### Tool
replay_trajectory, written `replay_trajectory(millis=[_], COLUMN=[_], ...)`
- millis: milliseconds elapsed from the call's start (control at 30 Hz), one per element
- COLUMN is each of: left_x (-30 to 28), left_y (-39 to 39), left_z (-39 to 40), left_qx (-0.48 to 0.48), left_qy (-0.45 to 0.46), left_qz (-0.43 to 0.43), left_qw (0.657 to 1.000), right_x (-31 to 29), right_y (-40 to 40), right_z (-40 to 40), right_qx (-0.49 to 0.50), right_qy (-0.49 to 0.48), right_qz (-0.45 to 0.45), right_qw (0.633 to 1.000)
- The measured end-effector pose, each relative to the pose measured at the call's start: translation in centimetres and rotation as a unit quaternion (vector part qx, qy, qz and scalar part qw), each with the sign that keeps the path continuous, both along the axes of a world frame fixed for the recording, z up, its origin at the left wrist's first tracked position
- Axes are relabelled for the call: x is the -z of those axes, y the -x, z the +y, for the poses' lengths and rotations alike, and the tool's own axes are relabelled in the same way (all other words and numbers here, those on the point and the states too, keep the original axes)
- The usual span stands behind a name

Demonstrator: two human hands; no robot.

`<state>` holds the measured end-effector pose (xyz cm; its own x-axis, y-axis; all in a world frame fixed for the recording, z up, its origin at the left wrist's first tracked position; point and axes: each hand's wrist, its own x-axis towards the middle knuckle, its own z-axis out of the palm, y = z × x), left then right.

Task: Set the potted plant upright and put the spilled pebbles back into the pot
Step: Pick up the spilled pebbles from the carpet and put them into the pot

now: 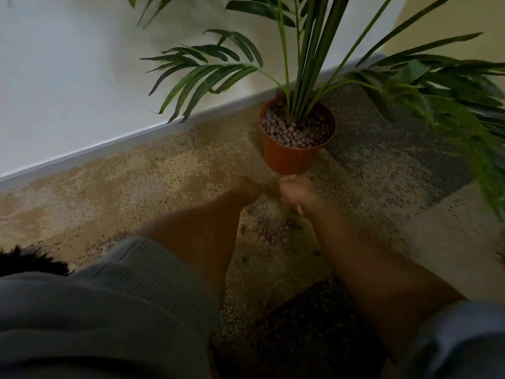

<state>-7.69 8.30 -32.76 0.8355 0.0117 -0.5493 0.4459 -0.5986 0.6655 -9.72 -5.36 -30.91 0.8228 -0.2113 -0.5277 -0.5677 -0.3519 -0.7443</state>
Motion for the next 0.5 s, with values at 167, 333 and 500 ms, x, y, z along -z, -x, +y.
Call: replay_trajectory(millis=[167,333,500], left_x=[1.0,2.1,3.7], left_y=[0.0,0.5,0.4], left_z=[0.3,0.5,0.8], left_qx=[0.111,0.155,0.139], left_qy=[-0.101,-0.135,-0.098], left_qz=[-0.027,-0.002,0.019], left_qw=[0.988,0.979,0.985], right_x=[2.6,4.1,4.7], right_y=[0.1,-1.2,-2.8], right_z=[-1.4,-3.2,-4.4], right_qx=[-0.09,-0.18,-0.248], right_qy=[0.228,0.357,0.416], right_qz=[-0.028,-0.001,0.023], right_qw=[0.969,0.917,0.875])
